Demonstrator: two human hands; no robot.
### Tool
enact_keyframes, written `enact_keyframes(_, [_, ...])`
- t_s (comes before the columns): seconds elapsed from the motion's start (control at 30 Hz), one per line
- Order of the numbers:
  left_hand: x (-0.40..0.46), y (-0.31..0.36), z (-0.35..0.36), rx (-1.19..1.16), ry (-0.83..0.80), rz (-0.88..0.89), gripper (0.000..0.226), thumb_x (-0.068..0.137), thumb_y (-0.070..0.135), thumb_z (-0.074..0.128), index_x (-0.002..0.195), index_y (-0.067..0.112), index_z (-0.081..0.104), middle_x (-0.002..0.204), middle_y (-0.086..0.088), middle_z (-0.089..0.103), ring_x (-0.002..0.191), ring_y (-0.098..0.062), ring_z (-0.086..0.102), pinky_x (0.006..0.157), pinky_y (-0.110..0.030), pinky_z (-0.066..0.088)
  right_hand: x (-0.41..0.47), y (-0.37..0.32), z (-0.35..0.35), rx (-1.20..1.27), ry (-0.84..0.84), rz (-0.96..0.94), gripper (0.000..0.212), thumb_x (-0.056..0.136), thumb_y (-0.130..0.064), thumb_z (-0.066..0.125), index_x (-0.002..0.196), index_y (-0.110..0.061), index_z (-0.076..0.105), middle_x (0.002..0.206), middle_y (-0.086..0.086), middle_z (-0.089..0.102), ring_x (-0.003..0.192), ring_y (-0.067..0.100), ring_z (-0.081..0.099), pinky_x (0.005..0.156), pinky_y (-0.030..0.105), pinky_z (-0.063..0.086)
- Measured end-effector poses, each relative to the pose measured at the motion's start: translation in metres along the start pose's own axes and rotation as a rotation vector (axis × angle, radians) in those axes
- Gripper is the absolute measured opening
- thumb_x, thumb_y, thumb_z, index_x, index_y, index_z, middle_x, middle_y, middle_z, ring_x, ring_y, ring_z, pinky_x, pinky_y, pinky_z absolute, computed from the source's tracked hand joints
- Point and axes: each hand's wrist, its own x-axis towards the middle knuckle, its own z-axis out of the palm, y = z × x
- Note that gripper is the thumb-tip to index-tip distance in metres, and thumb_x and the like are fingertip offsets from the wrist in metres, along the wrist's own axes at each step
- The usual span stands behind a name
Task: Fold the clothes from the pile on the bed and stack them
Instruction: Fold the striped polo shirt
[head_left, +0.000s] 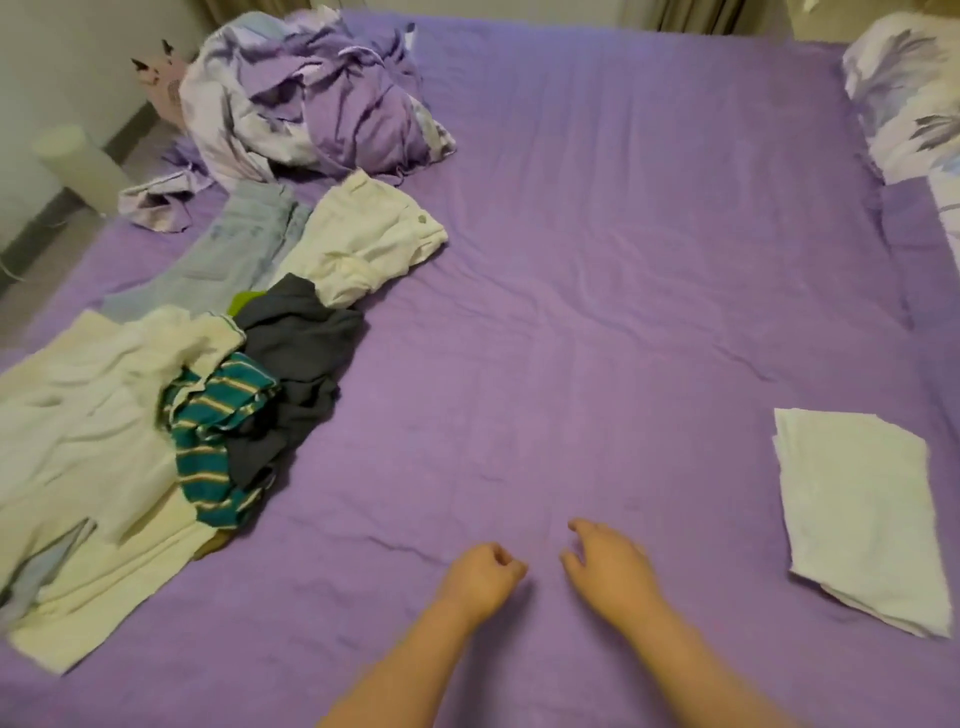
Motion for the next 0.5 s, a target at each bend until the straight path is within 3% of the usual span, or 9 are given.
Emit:
enact_keyframes(0.2, [-0.006, -0.086, -0.098, -0.076, 0.125, -0.050, 0.021, 0.089, 0.035, 0.058, 0.071, 0.026, 0.051, 0.099, -0.002, 0.070, 0.081, -0.010, 0.056, 0.076, -0.023, 0.044, 0.027, -0.125, 0.007, -0.060, -0.041, -0.164, 0.046, 0.098, -0.042, 0.037, 0.142, -0.027, 0.037, 0.140, -0.002, 0.050, 0.129, 0.016, 0.045, 0.104, 0.028, 0.034])
enact_keyframes(0.27, [-0.006, -0.113, -0.134, -0.118, 0.171, -0.052, 0.012, 0.089, 0.032, 0.059, 0.081, 0.024, 0.061, 0.096, -0.003, 0.070, 0.085, -0.013, 0.060, 0.078, -0.024, 0.045, 0.039, -0.167, 0.007, -0.090, -0.046, -0.221, 0.045, 0.098, -0.043, 0.037, 0.140, -0.027, 0.039, 0.139, -0.002, 0.050, 0.128, 0.016, 0.046, 0.104, 0.028, 0.035])
enact_keyframes(0.37, [-0.005, -0.142, -0.188, -0.154, 0.281, -0.054, 0.018, 0.090, 0.032, 0.057, 0.097, 0.019, 0.068, 0.096, -0.001, 0.070, 0.093, -0.018, 0.063, 0.075, -0.023, 0.043, 0.059, -0.225, 0.002, -0.105, -0.031, -0.300, 0.045, 0.098, -0.044, 0.038, 0.139, -0.026, 0.041, 0.139, -0.001, 0.051, 0.128, 0.018, 0.046, 0.103, 0.029, 0.036])
enact_keyframes(0.5, [-0.005, -0.168, -0.273, -0.188, 0.449, -0.015, 0.013, 0.090, 0.039, 0.055, 0.090, 0.029, 0.064, 0.085, 0.011, 0.064, 0.081, -0.012, 0.061, 0.071, -0.026, 0.047, 0.092, -0.309, -0.014, -0.048, 0.003, -0.377, 0.045, 0.098, -0.044, 0.040, 0.139, -0.023, 0.044, 0.139, 0.002, 0.051, 0.128, 0.023, 0.045, 0.102, 0.033, 0.038])
